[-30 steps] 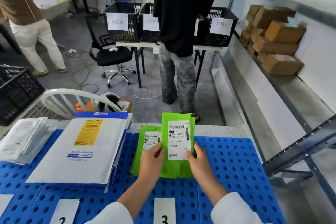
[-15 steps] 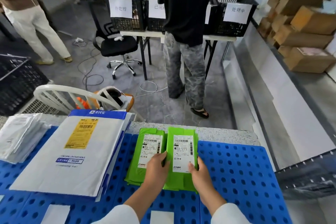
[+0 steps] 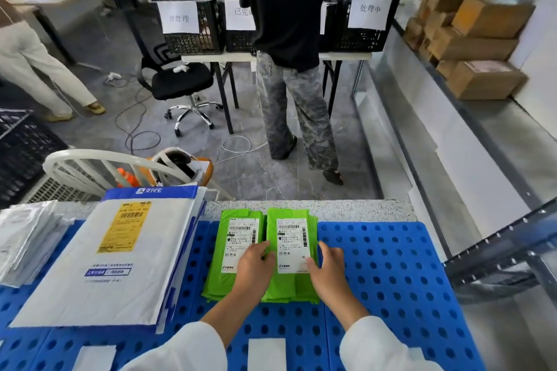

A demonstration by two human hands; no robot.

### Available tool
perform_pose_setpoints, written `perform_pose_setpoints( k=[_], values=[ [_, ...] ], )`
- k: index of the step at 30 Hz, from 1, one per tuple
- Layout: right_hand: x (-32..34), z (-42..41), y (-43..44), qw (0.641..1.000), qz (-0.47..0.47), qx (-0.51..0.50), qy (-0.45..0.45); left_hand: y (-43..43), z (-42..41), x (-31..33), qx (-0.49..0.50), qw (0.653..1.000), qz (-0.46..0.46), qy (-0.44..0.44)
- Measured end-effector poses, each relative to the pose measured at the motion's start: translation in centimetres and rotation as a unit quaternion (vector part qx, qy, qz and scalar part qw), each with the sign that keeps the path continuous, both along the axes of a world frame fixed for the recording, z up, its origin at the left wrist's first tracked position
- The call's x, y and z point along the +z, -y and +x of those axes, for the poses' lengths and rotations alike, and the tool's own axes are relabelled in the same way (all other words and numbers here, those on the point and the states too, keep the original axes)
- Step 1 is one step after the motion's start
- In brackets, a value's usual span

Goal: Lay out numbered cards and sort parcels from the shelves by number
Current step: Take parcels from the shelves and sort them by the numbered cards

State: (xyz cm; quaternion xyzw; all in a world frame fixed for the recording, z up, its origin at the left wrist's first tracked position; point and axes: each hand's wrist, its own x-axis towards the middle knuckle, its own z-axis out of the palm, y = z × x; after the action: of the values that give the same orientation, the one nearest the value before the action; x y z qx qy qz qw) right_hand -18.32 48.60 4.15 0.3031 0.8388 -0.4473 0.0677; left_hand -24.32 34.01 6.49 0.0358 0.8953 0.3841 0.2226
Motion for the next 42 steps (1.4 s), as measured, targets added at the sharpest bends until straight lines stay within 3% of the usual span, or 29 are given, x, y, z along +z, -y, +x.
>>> perform_pose_setpoints(
  k=[3,8,14,19,28,34,38,42],
  values=[
    [2.7,0.8,0.2,0.992,0.082,0.087,-0.043,1.0,-0.4,2.1,-0.001,1.0,0.006,-0.024],
    [9.3,1.1,0.7,0.957,0.203,0.19,-0.079,3.2,-1.1,8.3,-0.096,0.991,-0.009,-0.091],
    [17.8,2.5,2.9,0.916,0.327,0.209,-0.1,7.6,-1.4,15.1,-0.248,0.935,-0.122,-0.221],
    [23.0,7.6,7.5,0.907,0.381,0.156,-0.086,11.5,0.5,20.5,-0.32,0.881,-0.164,-0.308],
    [26.4,18.9,15.8,0.929,0.366,0.05,-0.037,15.8,9.2,26.2,-0.455,0.783,-0.081,-0.416],
    [29.0,27.0,19.6,0.927,0.374,-0.029,-0.023,16.7,16.2,27.0,-0.539,0.738,-0.073,-0.4],
    [31.2,32.5,21.5,0.918,0.387,-0.086,-0.011,16.3,20.0,28.7,-0.581,0.728,-0.034,-0.362],
    [33.2,38.7,23.4,0.904,0.398,-0.154,-0.014,15.8,24.5,30.7,-0.6,0.704,0.016,-0.379]
  ],
)
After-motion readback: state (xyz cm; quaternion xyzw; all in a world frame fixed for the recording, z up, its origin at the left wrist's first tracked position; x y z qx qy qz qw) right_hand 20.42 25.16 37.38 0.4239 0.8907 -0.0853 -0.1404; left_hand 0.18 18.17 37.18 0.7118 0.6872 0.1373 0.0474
